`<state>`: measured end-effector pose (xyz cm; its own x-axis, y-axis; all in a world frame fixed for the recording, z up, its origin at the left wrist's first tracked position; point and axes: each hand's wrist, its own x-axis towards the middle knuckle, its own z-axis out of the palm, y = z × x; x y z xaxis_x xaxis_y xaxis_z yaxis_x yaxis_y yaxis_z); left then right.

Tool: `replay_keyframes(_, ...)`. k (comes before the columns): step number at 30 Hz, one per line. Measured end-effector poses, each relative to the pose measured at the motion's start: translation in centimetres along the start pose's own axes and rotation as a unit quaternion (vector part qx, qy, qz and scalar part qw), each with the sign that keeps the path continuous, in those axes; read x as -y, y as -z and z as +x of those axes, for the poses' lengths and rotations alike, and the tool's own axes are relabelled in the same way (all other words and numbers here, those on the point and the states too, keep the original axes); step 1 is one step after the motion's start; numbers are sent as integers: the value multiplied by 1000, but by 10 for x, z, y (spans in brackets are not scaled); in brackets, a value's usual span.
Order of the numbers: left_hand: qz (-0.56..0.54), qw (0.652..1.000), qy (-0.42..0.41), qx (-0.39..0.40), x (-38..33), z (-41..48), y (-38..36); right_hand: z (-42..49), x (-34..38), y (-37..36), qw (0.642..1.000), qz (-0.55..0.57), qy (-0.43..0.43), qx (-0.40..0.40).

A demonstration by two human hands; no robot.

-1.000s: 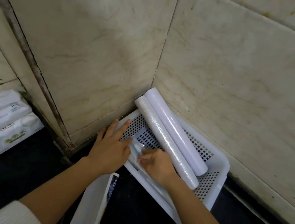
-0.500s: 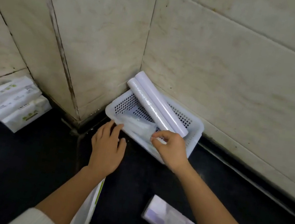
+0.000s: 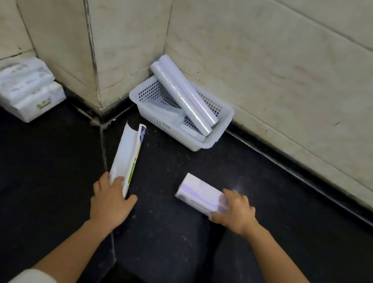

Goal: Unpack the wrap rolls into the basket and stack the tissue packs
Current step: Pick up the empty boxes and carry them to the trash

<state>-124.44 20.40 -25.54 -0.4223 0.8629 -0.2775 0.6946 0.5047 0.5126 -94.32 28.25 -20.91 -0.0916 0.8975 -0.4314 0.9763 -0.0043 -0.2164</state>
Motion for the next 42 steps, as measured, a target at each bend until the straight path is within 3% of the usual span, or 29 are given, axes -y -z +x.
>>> replay_keyframes(3, -8, 1000, 6, -9, 8, -16, -3, -11, -9, -15, 999, -37, -3, -38)
replay_keyframes(7, -44, 998, 18, -47, 17, -39, -3, -22, -4, -16, 998, 7, 28, -57)
replay_keyframes(13, -134, 983, 32, -123, 17, -89, 5, -30, 28, 7, 985, 71, 150, -48)
replay_keyframes(17, -178, 957, 74, -214, 11, -150, -4, -54, 42, -2, 961, 118, 251, -10)
replay_keyframes(22, -245, 890, 171, -346, 6, -265, -55, -110, 34, -48, 917, 163, 357, 73)
replay_keyframes(25, -271, 852, 246, -375, 12, -351, -90, -161, 28, -78, 896, 151, 393, 142)
replay_keyframes(33, -288, 739, 429, -432, 32, -578, -166, -331, 15, -170, 821, -8, 490, 293)
replay_keyframes(42, -341, 559, 578, -486, 35, -822, -287, -547, -67, -288, 701, -170, 568, 397)
